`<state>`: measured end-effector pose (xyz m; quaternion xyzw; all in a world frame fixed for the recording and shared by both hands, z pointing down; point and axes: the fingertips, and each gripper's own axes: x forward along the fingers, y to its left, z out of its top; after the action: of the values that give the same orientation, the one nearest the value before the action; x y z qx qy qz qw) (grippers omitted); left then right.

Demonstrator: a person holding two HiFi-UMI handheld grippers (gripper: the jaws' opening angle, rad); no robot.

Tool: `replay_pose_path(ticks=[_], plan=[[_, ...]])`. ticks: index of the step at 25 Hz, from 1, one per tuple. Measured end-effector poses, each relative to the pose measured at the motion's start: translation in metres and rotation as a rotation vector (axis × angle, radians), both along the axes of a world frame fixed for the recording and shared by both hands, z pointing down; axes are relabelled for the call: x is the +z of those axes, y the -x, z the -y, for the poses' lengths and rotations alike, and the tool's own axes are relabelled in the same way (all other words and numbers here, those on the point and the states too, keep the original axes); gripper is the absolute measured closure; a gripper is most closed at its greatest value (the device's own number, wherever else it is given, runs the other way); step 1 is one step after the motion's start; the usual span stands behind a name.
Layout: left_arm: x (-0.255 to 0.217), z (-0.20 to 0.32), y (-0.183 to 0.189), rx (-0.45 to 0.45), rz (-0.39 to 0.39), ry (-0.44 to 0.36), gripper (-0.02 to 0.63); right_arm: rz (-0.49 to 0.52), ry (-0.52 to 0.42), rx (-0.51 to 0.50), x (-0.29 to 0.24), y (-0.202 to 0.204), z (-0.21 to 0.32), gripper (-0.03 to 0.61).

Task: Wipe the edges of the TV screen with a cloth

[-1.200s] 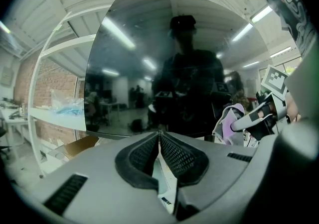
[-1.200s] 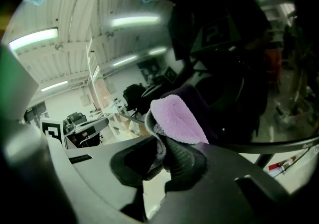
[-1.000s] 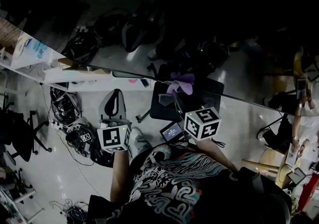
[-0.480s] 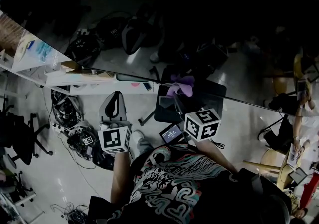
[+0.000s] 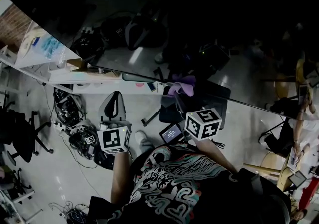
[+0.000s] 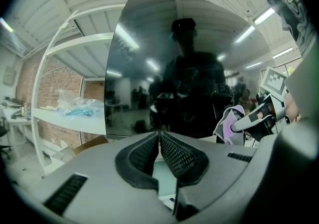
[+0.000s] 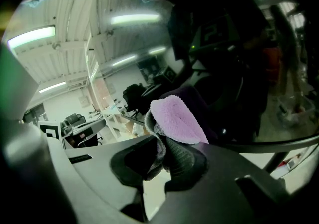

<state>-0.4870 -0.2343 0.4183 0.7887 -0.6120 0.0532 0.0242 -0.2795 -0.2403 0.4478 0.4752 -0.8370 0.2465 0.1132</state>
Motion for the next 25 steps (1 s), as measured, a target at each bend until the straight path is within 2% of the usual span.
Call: replay_pose_path(ticks=[6,25], plan=[[0.002,0.005,0.017,-0.017,-0.005,0.003,0.588,0.008,0.006,-0.011,0.002,0.017,0.007,0.509],[-0.001,0.001,0.03,-0.034,0.002,-0.008,0.588,0.03,0.004,-0.015,0.001,0.03,0.009,0.509]])
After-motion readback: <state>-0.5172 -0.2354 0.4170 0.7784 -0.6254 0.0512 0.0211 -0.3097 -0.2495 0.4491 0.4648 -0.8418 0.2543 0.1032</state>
